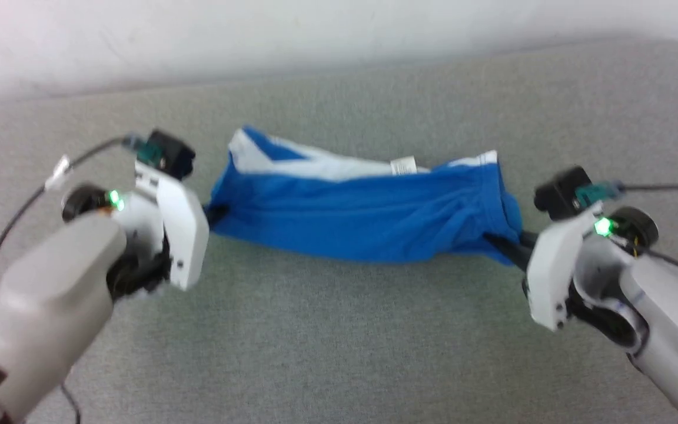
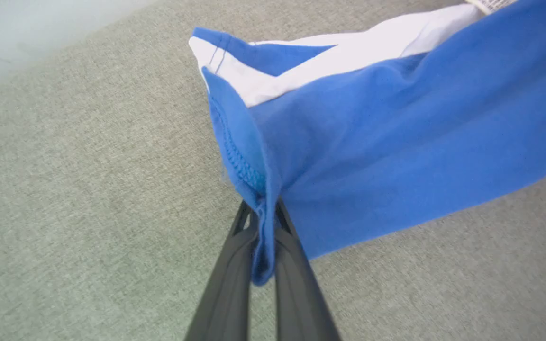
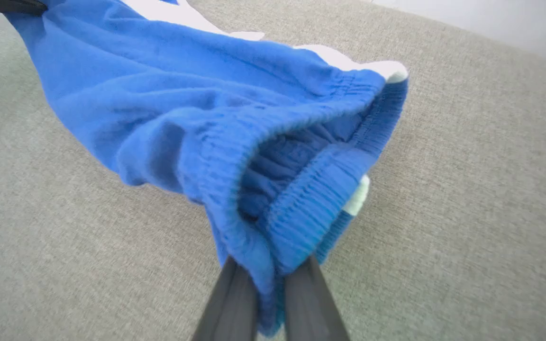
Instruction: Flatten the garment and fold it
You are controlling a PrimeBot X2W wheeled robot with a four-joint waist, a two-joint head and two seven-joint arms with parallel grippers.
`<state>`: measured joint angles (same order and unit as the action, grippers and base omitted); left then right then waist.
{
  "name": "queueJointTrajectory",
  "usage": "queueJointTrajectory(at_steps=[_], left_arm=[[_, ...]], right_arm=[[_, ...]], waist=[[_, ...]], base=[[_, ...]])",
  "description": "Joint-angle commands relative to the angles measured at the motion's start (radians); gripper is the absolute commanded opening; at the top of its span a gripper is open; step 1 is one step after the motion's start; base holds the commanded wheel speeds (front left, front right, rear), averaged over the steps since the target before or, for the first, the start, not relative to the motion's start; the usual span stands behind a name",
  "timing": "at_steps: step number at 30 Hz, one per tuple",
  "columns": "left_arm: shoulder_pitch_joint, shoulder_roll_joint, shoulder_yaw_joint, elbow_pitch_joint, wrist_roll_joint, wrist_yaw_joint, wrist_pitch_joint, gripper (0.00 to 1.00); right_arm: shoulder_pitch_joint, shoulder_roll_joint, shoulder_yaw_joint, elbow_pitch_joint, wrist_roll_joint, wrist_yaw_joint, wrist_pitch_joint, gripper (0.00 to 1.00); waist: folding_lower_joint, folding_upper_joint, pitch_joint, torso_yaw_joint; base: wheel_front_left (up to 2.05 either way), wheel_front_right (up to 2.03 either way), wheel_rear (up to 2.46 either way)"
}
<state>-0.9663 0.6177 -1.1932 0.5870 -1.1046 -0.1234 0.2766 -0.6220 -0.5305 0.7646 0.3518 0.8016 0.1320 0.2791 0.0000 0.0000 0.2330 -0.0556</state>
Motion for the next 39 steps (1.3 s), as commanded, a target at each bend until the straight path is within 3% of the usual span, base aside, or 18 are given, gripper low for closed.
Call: queueJointTrajectory(at_steps=[1, 5, 14, 22, 23, 24, 25, 26, 32, 39], left_arm=[[0.042, 0.014, 0.008, -0.022, -0.006, 0.005, -0.026, 0.0], [0.166, 0.065, 0.013, -0.138, -0.017, 0.064, -0.116, 0.0], [0.496, 0.145, -0.002, -0.444, -0.068, 0.271, -0.276, 0.0], [0.609, 0.14, -0.041, -0.489, -0.063, 0.337, -0.278, 0.0], [0.611, 0.133, -0.046, -0.477, -0.051, 0.343, -0.27, 0.0], [0.613, 0.123, -0.05, -0.467, -0.044, 0.346, -0.266, 0.32], [0.615, 0.111, -0.049, -0.461, -0.039, 0.349, -0.277, 1.0], [0.617, 0.099, -0.041, -0.457, -0.039, 0.354, -0.297, 1.0], [0.614, 0.085, -0.002, -0.461, 0.03, 0.42, -0.44, 1.0], [0.633, 0.084, 0.135, -0.523, 0.158, 0.569, -0.536, 1.0]], right_arm=[[0.029, -0.022, 0.005, -0.028, 0.011, -0.001, -0.007, 0.0], [0.115, -0.099, 0.037, -0.129, 0.016, -0.001, -0.002, 0.0], [0.323, -0.21, 0.053, -0.232, 0.036, -0.001, 0.029, 0.0], [0.415, -0.221, 0.038, -0.17, 0.019, -0.001, 0.073, 0.0], [0.417, -0.214, 0.031, -0.156, 0.008, -0.001, 0.072, 0.16], [0.421, -0.203, 0.022, -0.148, 0.008, -0.001, 0.073, 0.28], [0.422, -0.193, 0.01, -0.146, 0.007, -0.001, 0.071, 0.59], [0.422, -0.187, -0.007, -0.149, 0.003, -0.001, 0.066, 1.0], [0.438, -0.25, -0.102, -0.29, 0.0, -0.001, 0.111, 1.0], [0.464, -0.34, -0.283, -0.512, 0.039, -0.001, 0.244, 1.0]], waist=[[0.0, 0.0, -0.079, 0.007], [0.0, 0.0, -0.131, 0.021], [0.0, 0.0, -0.185, 0.06], [0.0, 0.0, -0.168, 0.08], [0.0, 0.0, -0.167, 0.081], [0.0, 0.0, -0.167, 0.08], [0.0, 0.0, -0.169, 0.078], [0.0, 0.0, -0.173, 0.077], [0.0, 0.0, -0.214, 0.069], [0.0, 0.0, -0.232, 0.073]], base=[[0.0, 0.0, 0.0], [0.0, 0.0, 0.0], [0.0, 0.0, 0.0], [0.0, 0.0, 0.0], [0.0, 0.0, 0.0], [0.0, 0.0, 0.0], [0.0, 0.0, 0.0], [0.0, 0.0, 0.0], [0.0, 0.0, 0.0], [0.0, 0.0, 0.0]])
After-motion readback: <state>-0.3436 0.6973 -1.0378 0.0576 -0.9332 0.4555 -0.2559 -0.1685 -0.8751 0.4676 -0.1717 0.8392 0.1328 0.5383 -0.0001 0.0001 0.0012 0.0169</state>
